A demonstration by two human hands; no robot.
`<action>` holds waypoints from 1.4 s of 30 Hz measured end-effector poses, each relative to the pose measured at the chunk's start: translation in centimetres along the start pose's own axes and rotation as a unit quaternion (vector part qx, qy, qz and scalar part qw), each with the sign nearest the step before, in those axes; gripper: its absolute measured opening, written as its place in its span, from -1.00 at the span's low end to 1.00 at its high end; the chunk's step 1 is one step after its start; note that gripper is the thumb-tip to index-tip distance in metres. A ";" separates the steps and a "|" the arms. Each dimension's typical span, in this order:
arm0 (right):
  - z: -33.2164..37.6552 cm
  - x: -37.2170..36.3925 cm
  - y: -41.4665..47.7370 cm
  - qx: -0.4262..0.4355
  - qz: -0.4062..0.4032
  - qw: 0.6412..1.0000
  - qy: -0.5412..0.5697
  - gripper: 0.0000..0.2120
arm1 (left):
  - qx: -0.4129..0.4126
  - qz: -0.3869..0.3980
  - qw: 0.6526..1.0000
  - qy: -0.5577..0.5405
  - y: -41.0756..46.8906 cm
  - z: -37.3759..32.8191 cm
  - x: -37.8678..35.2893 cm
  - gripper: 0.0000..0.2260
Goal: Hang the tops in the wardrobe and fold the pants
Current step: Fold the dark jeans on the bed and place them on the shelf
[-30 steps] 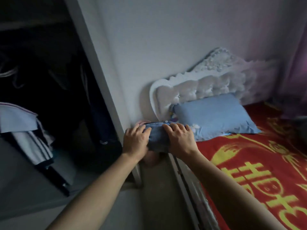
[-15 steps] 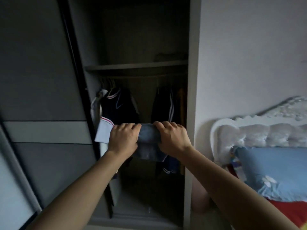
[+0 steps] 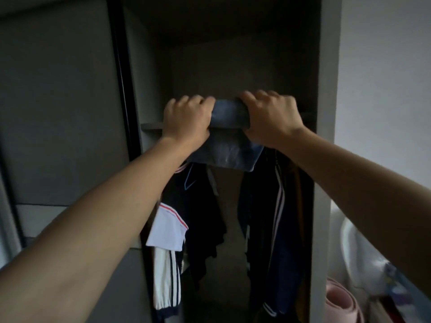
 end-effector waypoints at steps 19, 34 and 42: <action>-2.3 -21.5 25.8 0.025 -0.149 0.988 -0.037 -0.38 | 0.050 -0.111 0.991 0.048 20.1 11.6 -23.3 -0.53; -1.2 -36.6 27.0 0.042 0.247 0.968 0.018 -0.07 | -0.070 0.276 0.900 -0.329 18.6 15.7 -39.6 -0.25; -2.3 -37.2 26.2 0.019 0.140 0.985 0.096 -0.25 | -0.056 0.204 0.898 -0.387 18.9 16.8 -41.5 -0.57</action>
Point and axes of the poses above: each hand's wrist, its own y-axis towards the middle knuckle, its own x-axis out of the back of the hand, z = x × y, the point moved 5 cm from there along y, towards the middle knuckle, and after that the axes turned 15 degrees about -x, right-handed, at the moved point
